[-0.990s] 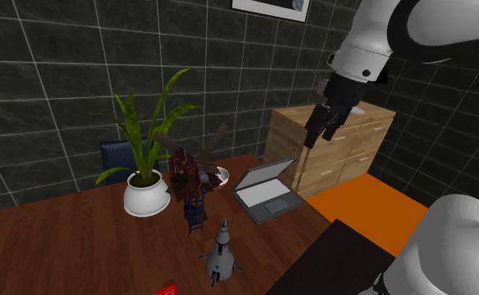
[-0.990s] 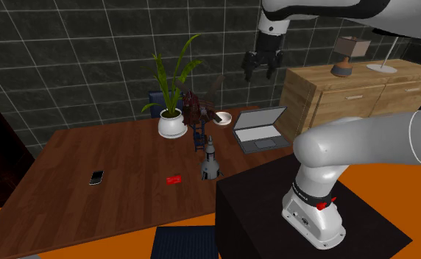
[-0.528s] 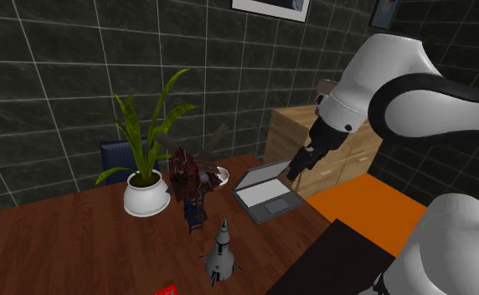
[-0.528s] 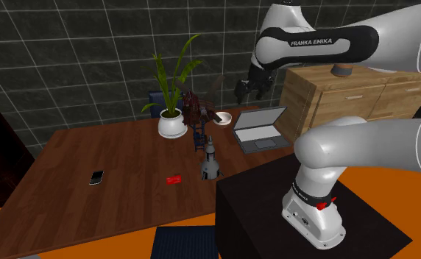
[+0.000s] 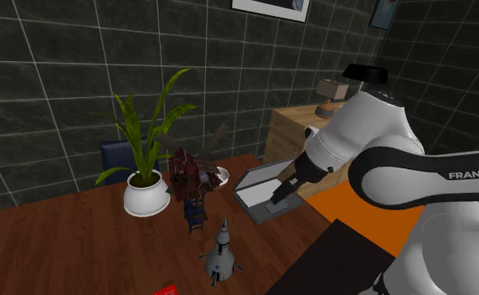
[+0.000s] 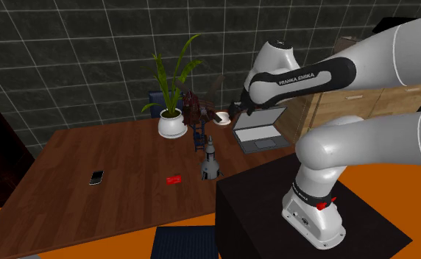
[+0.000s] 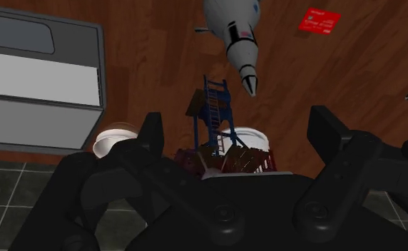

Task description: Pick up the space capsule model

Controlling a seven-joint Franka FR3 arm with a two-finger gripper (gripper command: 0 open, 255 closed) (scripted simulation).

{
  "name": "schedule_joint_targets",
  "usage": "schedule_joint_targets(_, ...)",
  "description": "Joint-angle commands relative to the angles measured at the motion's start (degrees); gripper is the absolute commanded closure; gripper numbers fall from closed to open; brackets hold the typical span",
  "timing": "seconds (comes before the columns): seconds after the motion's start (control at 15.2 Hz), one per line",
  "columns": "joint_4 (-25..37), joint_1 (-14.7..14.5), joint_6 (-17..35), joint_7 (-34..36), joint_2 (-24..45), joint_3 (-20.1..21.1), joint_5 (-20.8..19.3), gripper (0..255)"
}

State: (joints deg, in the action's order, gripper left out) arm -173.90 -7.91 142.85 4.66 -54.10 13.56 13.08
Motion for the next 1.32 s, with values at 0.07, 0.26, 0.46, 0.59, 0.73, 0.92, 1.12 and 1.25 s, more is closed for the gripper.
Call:
schedule_joint_targets(0.07,-0.4,-0.1,1.3,0.0,0.3,0.2,0.2,0)
schedule_joint_targets(0.26,-0.4,4.0,38.3,-27.5,29.5,20.8,41.5,0)
schedule_joint_targets(0.46,-0.2,-14.4,52.5,-20.9,41.0,0.2,30.2,0)
schedule_joint_targets(0.59,1.0,-37.7,68.4,-6.1,56.6,-29.1,9.3,0)
schedule_joint_targets(0.73,3.9,-30.5,76.3,-0.8,66.1,-23.5,2.9,0)
schedule_joint_targets(0.92,9.8,-28.4,85.6,2.4,78.7,-22.1,-0.3,0)
schedule_joint_targets(1.12,16.7,-27.8,92.3,3.6,89.5,-21.7,-1.1,0)
schedule_joint_targets(1.25,21.2,-27.7,95.2,3.8,95.2,-21.6,-1.1,0)
